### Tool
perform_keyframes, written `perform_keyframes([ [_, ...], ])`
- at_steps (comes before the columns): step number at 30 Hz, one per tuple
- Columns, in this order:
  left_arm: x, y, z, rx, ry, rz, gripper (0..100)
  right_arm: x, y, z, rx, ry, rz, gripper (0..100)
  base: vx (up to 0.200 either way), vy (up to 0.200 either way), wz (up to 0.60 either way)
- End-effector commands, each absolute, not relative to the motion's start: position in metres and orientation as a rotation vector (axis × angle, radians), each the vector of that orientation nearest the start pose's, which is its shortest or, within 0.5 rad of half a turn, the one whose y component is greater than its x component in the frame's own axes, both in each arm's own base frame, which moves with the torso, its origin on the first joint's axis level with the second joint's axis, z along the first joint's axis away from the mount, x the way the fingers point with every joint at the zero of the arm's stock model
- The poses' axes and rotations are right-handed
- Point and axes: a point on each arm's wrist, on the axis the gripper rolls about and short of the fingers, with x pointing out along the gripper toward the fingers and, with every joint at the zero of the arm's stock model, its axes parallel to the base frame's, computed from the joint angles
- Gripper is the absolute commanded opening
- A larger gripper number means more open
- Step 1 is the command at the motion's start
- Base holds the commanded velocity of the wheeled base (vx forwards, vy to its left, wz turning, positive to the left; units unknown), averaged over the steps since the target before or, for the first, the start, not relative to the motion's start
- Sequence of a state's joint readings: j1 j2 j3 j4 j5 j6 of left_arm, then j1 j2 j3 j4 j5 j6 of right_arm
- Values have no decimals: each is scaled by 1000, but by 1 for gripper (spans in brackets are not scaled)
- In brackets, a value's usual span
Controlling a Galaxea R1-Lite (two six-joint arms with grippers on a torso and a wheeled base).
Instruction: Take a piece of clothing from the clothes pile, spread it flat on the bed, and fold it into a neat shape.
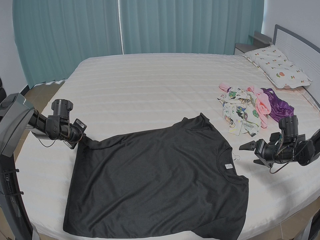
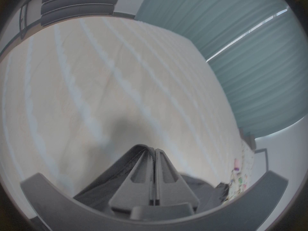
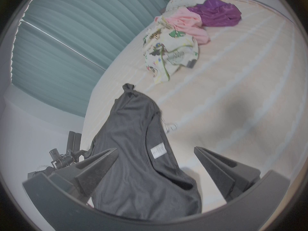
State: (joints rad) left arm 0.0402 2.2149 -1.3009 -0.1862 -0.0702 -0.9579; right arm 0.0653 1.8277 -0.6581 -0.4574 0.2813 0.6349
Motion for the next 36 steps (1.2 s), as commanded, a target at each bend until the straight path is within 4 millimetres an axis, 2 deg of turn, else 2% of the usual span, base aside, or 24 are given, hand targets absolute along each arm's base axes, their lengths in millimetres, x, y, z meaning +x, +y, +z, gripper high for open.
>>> perform_keyframes([
  [1, 434, 32, 88, -1011, 567, 320, 0, 315, 36, 91, 664, 759, 84, 100, 0, 0, 0],
  [2, 434, 32, 88, -1011, 567, 320, 0, 315, 36, 91, 664, 759, 84, 100, 0, 0, 0],
  [3, 436, 33, 90, -1019, 535, 307, 0, 329, 46, 94, 680, 734, 80, 100, 0, 0, 0],
  [7, 436, 31, 95, -1065, 518, 305, 0, 360, 63, 91, 692, 697, 81, 100, 0, 0, 0],
  [13, 437, 28, 86, -1088, 537, 317, 0, 402, 85, 84, 661, 587, 92, 100, 0, 0, 0],
  [22, 437, 30, 80, -1117, 550, 330, 0, 433, 104, 63, 563, 571, 149, 100, 0, 0, 0],
  [25, 437, 30, 79, -1118, 553, 331, 0, 453, 108, 55, 545, 528, 137, 100, 0, 0, 0],
  [27, 437, 30, 79, -1118, 553, 331, 0, 459, 109, 52, 541, 514, 124, 100, 0, 0, 0],
  [30, 436, 30, 78, -1118, 557, 334, 0, 477, 113, 38, 532, 490, 96, 100, 0, 0, 0],
  [36, 435, 30, 76, -1119, 563, 337, 0, 488, 122, 23, 527, 498, 103, 100, 0, 0, 0],
])
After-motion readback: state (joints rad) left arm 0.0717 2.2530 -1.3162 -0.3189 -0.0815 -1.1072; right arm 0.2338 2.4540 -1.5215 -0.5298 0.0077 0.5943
